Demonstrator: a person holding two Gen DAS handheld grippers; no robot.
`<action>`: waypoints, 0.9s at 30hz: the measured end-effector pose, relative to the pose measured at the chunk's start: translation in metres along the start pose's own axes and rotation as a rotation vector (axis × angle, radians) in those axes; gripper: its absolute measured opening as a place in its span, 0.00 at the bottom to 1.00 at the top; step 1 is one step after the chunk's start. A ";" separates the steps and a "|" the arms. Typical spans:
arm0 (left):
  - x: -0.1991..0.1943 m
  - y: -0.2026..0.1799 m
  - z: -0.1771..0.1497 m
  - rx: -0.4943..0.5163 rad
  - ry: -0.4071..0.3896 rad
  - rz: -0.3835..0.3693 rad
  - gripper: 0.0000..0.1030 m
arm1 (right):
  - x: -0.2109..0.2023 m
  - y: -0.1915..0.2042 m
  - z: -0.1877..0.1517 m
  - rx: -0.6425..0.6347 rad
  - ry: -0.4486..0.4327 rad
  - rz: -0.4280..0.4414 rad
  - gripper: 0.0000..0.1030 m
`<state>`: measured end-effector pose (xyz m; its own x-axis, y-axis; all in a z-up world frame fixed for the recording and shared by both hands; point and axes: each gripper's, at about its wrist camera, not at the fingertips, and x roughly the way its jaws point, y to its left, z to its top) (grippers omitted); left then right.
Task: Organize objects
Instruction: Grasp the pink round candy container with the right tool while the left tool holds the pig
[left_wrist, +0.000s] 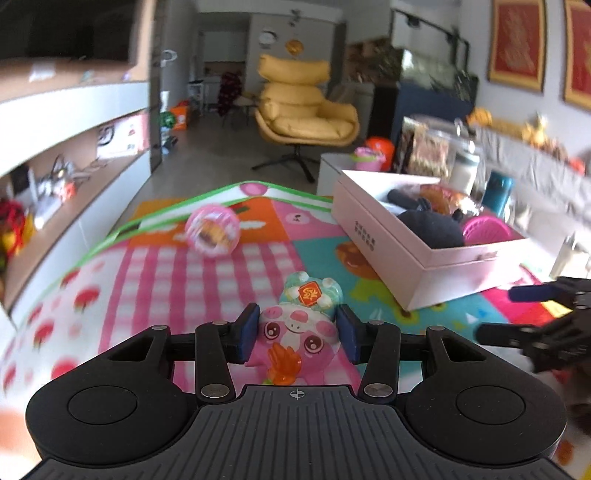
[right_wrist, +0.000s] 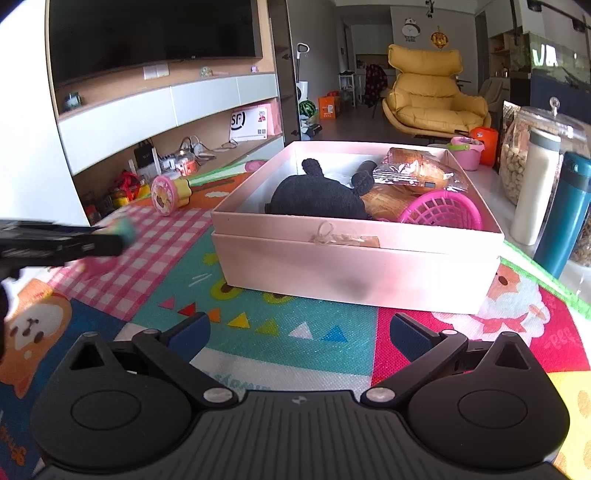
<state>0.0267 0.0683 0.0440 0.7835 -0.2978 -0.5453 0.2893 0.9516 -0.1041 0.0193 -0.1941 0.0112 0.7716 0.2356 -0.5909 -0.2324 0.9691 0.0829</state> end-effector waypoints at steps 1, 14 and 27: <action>-0.006 0.005 -0.006 -0.018 -0.007 0.008 0.49 | 0.001 0.005 0.001 -0.021 0.009 -0.009 1.00; -0.039 0.096 -0.040 -0.338 -0.153 0.102 0.48 | 0.051 0.130 0.095 -0.152 -0.003 0.063 1.00; -0.047 0.102 -0.046 -0.399 -0.222 0.059 0.48 | 0.204 0.192 0.136 -0.152 0.091 -0.110 0.92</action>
<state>-0.0056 0.1826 0.0204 0.9037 -0.2098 -0.3733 0.0402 0.9095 -0.4137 0.2130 0.0498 0.0154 0.7425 0.1145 -0.6600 -0.2416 0.9648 -0.1043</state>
